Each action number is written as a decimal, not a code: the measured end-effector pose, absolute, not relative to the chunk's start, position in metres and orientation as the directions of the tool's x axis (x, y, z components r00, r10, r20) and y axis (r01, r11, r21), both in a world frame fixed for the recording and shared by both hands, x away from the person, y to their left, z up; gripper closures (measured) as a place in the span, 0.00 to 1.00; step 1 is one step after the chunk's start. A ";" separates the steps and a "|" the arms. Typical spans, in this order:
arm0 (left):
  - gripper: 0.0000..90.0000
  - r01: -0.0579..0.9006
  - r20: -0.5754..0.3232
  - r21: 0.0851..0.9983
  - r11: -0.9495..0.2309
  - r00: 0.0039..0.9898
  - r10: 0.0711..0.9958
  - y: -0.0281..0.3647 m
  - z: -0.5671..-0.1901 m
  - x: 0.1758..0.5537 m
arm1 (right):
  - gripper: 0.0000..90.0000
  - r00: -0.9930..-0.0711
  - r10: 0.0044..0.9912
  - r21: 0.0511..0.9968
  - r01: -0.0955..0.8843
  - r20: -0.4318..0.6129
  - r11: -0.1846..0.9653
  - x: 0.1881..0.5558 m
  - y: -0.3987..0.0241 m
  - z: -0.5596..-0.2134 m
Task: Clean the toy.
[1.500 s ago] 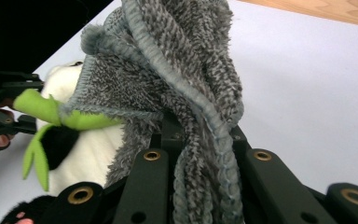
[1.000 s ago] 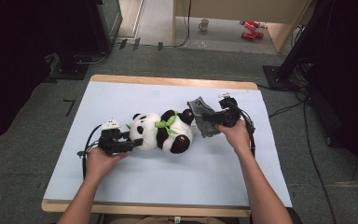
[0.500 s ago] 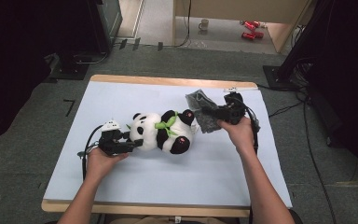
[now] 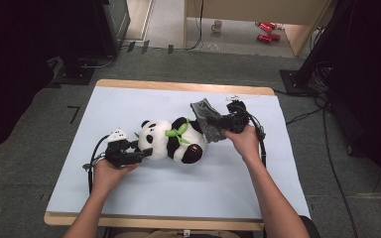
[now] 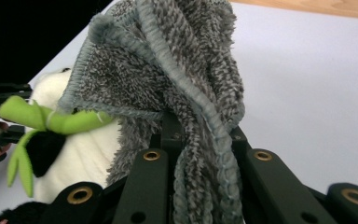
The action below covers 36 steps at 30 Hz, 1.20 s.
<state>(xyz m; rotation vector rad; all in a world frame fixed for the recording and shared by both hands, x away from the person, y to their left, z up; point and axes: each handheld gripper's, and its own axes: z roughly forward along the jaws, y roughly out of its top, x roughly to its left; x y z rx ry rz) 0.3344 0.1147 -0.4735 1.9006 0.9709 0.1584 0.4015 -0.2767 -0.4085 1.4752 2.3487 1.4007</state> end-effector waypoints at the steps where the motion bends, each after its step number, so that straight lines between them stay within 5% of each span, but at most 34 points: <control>1: 0.42 0.559 -0.284 0.800 -0.219 0.673 0.683 0.115 -0.474 0.335 | 0.87 -0.545 0.736 0.696 0.704 0.401 0.143 0.402 -0.278 -0.410; 11: 0.42 0.588 -0.310 0.778 -0.219 0.663 0.681 0.115 -0.469 0.341 | 0.87 -0.479 0.810 0.621 0.761 0.339 0.190 0.402 -0.294 -0.426; 16: 0.43 0.606 -0.313 0.766 -0.217 0.646 0.696 0.111 -0.463 0.345 | 0.87 -0.444 0.816 0.650 0.752 0.370 0.114 0.394 -0.314 -0.411; 36: 0.47 0.646 -0.338 0.737 -0.199 0.607 0.719 0.104 -0.454 0.356 | 0.87 -0.601 0.677 0.727 0.672 0.425 0.140 0.335 -0.268 -0.352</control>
